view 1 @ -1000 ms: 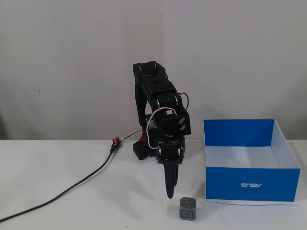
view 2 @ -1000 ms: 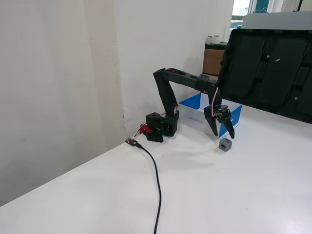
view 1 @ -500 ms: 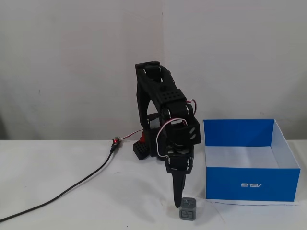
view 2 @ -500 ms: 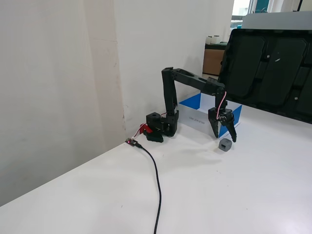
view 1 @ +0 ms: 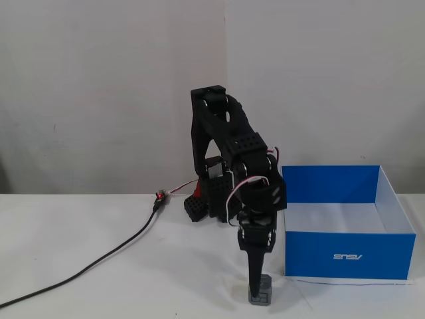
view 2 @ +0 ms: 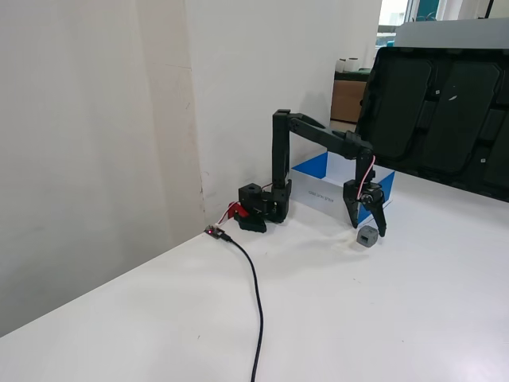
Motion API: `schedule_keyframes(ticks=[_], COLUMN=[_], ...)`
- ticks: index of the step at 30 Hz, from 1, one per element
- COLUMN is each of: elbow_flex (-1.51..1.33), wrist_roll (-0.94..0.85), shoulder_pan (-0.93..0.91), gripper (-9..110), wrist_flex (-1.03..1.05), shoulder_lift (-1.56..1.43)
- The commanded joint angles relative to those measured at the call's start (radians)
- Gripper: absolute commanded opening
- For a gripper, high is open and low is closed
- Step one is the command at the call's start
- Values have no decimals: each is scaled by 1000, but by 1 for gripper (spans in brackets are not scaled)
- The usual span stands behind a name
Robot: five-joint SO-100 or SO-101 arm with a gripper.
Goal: Pick the gray block and keep it in the box.
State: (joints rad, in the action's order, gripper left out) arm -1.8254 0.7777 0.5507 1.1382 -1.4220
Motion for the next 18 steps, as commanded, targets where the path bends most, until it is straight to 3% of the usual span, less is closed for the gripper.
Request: schedule_keyframes(ticks=[1, 11, 18], elbow_flex=[84, 118, 120], wrist_roll=[14, 20, 20], shoulder_pan=[9, 8, 8], gripper=[28, 27, 18], wrist_flex=[-26, -46, -60], shoulder_lift=[18, 101, 129])
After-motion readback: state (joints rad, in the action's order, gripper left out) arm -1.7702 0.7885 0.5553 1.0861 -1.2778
